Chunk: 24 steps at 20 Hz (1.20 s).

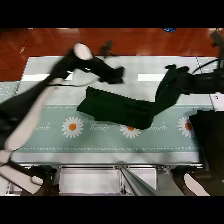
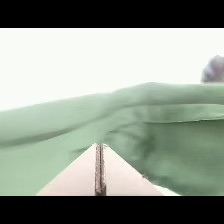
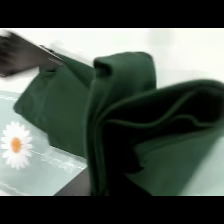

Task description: Fold the shirts.

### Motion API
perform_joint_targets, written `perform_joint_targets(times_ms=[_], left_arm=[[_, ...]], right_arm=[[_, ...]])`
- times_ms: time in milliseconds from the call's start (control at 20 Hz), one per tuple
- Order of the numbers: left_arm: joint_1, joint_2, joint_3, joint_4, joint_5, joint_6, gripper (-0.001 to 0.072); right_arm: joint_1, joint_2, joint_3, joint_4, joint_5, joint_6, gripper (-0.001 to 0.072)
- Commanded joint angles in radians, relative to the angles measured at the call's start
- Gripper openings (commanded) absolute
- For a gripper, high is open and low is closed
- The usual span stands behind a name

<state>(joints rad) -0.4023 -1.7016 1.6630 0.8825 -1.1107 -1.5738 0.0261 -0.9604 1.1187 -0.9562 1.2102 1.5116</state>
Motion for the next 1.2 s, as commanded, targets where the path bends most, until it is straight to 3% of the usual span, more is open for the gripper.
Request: perform_joint_targets(times_ms=[0,150,350,500,800,850,900,950,1150], left_arm=[[0.193,0.342,-0.283,0.158,0.114,0.021,0.0019],[0.354,0.676,-0.565,0.202,0.18,0.048,0.0019],[0.494,0.965,-0.795,0.202,0.179,0.062,0.0019],[0.51,1.048,-0.864,0.198,0.166,0.062,0.0019],[0.505,1.032,-0.872,0.195,0.142,0.063,0.0019],[0.505,1.027,-0.872,0.195,0.141,0.063,0.0019],[0.505,1.02,-0.872,0.195,0.142,0.063,0.0019],[0.505,1.012,-0.873,0.195,0.142,0.063,0.0019],[0.508,0.958,-0.888,0.196,0.145,0.095,0.0019]], right_arm=[[0.13,-0.122,0.006,0.076,-0.158,0.003,0.0025],[0.265,-0.303,0.079,0.118,-0.243,0.003,0.0025],[0.415,-0.578,0.284,0.206,-0.277,0.0,0.0024],[0.491,-0.737,0.421,0.246,-0.276,0.003,0.0025],[0.556,-0.9,0.505,0.317,-0.288,0.003,0.0025],[0.563,-0.914,0.505,0.33,-0.287,0.003,0.0119],[0.563,-0.924,0.505,0.352,-0.275,0.002,0.0352],[0.563,-0.927,0.505,0.372,-0.254,-0.013,0.0407],[0.466,-0.856,0.505,0.352,-0.052,-0.027,0.0407]])
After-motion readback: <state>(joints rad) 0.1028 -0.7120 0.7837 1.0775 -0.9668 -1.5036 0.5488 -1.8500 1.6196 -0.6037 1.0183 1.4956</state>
